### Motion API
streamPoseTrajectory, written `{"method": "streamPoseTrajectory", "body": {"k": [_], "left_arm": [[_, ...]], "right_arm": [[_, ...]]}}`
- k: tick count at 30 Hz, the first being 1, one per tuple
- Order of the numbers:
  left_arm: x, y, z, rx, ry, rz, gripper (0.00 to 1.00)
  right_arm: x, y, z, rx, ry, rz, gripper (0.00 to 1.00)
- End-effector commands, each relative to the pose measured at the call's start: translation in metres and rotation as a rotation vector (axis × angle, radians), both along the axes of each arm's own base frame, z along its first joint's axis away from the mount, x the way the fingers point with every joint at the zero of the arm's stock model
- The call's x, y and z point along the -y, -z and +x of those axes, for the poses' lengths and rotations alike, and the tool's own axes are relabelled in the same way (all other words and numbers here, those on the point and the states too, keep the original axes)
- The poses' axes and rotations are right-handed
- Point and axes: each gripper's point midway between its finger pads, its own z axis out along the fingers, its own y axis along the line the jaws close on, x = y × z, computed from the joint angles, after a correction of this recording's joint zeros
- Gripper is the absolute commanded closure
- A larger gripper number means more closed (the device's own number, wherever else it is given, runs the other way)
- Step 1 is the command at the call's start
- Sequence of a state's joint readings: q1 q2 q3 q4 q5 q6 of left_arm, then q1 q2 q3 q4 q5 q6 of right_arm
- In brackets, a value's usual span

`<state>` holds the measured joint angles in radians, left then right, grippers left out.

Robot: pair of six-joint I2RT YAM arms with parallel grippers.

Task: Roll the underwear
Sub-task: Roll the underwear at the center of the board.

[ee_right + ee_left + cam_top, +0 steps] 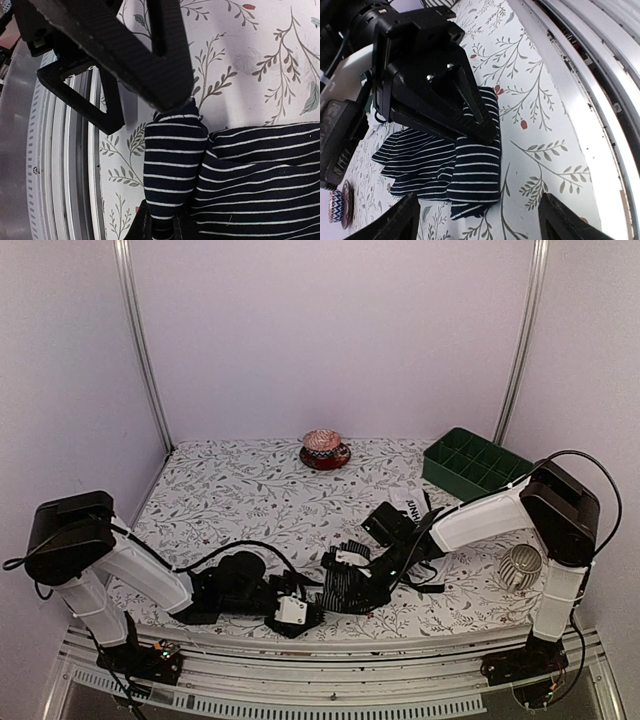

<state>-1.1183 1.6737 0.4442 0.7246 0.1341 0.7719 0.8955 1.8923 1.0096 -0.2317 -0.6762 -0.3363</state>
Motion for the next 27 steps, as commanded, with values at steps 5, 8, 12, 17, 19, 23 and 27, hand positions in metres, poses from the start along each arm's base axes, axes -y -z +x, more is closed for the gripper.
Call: {"method": "streamPoseTrajectory", "body": {"k": [5,8,12,17,19,23,27], "left_arm": [[0.011,0.001,0.009,0.147,-0.042,-0.004,0.22],[0.013,0.007,0.011,0.187,-0.056,0.018,0.26],[0.015,0.019,0.011,0.222,-0.06,0.056,0.31],[0.016,0.031,0.013,0.248,-0.071,0.096,0.41],[0.016,0.033,0.014,0.257,-0.076,0.106,0.48],[0.018,0.042,0.016,0.245,-0.081,0.139,0.65],[0.019,0.051,0.02,0.233,-0.101,0.169,0.91]], "right_arm": [[0.006,0.009,-0.009,-0.084,-0.006,-0.032,0.92],[0.006,0.012,-0.008,-0.089,-0.003,-0.038,0.92],[0.007,0.014,-0.008,-0.093,-0.001,-0.047,0.92],[0.007,0.014,-0.007,-0.089,-0.003,-0.048,0.92],[0.007,0.014,-0.008,-0.089,-0.003,-0.048,0.92],[0.007,0.015,-0.007,-0.088,-0.004,-0.05,0.92],[0.007,0.014,-0.006,-0.078,-0.001,-0.052,0.92]]}}
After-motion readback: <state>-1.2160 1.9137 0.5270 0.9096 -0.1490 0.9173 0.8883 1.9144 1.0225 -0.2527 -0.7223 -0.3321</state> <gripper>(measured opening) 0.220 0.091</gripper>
